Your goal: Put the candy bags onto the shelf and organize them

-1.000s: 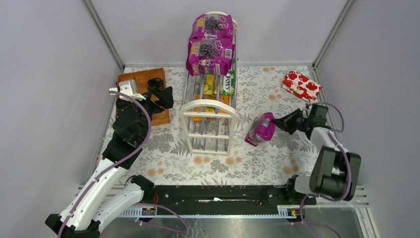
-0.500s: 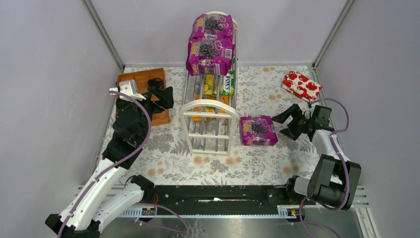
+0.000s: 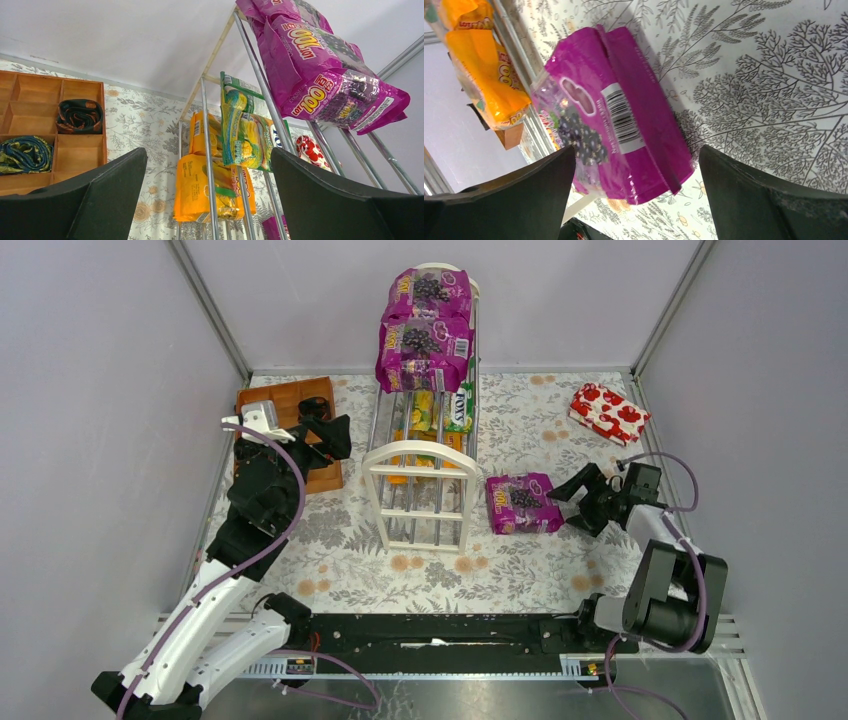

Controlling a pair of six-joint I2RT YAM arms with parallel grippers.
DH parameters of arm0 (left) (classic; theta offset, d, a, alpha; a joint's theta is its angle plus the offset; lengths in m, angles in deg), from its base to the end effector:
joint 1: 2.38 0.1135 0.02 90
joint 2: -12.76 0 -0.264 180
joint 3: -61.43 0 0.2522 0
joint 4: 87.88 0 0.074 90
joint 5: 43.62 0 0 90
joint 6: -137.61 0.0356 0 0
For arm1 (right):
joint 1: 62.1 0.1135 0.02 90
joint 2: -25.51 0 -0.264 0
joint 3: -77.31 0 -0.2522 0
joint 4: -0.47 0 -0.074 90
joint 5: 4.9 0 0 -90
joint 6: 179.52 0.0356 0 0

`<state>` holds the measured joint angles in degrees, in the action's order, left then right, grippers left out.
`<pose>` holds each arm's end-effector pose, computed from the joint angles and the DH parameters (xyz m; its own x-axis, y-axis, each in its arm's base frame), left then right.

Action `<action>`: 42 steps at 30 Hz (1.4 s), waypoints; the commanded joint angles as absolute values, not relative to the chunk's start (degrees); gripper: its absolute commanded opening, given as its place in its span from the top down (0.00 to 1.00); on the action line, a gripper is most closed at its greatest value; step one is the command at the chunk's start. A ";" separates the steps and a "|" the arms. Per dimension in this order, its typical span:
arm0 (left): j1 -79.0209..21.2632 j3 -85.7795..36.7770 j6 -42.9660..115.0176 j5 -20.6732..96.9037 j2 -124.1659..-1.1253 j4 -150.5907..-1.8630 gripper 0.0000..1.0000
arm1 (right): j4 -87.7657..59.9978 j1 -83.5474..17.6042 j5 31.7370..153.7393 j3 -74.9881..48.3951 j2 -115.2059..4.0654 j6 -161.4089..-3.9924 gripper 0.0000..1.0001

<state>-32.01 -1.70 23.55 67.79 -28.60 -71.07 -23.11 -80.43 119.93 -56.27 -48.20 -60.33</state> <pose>0.1479 -0.0692 0.3907 0.0099 -0.4423 -0.8968 0.1623 0.8857 -0.4350 0.2297 -0.0547 0.1712 -0.6838 0.6483 -0.3349 0.2858 0.6602 0.6946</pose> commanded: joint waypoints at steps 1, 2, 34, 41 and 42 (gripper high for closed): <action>-32.17 -2.10 23.15 66.72 -28.62 -73.21 0.01 | -19.88 -80.12 121.65 -54.89 -54.47 -61.51 0.00; -32.17 -2.10 23.25 66.88 -28.56 -73.10 0.01 | -17.91 -80.12 124.80 -55.11 -56.47 -61.09 0.00; -32.17 -2.17 23.35 67.27 -28.91 -72.94 0.01 | -20.04 -77.57 133.26 -52.56 -39.43 -51.02 0.99; -32.17 -2.09 23.01 67.02 -28.14 -72.98 0.01 | -18.25 -77.57 135.90 -42.00 -30.20 -37.52 1.00; -32.17 -2.08 22.92 66.94 -28.05 -72.98 0.01 | -15.30 -77.57 136.32 -40.39 -29.31 -33.87 1.00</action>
<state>-32.01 -1.70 23.55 67.63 -28.95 -71.05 -22.96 -77.85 131.01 -48.79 -34.72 -47.56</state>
